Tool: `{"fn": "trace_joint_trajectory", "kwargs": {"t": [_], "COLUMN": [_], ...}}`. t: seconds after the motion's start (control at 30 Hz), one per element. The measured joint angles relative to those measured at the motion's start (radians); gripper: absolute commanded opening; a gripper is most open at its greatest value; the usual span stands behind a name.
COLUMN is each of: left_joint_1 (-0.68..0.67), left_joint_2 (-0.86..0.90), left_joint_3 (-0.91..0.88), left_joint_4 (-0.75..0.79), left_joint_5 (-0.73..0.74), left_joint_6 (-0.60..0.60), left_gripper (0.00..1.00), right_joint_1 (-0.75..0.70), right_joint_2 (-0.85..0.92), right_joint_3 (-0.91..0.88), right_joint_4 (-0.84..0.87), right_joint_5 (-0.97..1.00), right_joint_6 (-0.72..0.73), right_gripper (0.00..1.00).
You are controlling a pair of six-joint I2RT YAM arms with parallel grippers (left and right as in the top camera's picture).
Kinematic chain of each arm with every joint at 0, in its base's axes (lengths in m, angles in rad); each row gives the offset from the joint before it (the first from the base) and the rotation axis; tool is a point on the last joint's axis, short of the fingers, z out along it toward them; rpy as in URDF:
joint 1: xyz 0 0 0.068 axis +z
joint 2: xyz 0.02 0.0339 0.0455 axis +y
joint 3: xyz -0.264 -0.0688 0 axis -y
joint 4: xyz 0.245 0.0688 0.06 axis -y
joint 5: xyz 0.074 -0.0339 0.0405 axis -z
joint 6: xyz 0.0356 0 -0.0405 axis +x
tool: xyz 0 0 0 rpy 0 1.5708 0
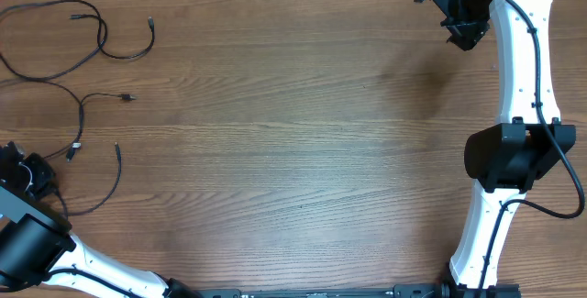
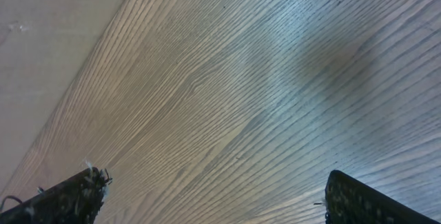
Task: Untangle cables
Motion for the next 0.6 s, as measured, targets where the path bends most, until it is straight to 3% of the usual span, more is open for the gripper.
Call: {"fn": "trace_joint_trajectory", "kwargs": {"t": [0.43, 0.6], "left_joint_1": [-0.013, -0.041], "left_joint_2": [0.006, 0.008], "left_joint_3": [0.0, 0.0], "left_joint_4": [-0.117, -0.138], "left_joint_5": [0.114, 0.167], "left_joint_6": [0.244, 0.406], "left_gripper": [0.04, 0.04], "right_joint_1": [0.0, 0.0], "right_joint_2": [0.0, 0.0], "right_joint_3": [0.0, 0.0], "right_joint_4": [0.01, 0.01], "right_joint_5": [0.0, 0.0], "right_joint_6": [0.0, 0.0], "right_gripper": [1.0, 1.0]}}
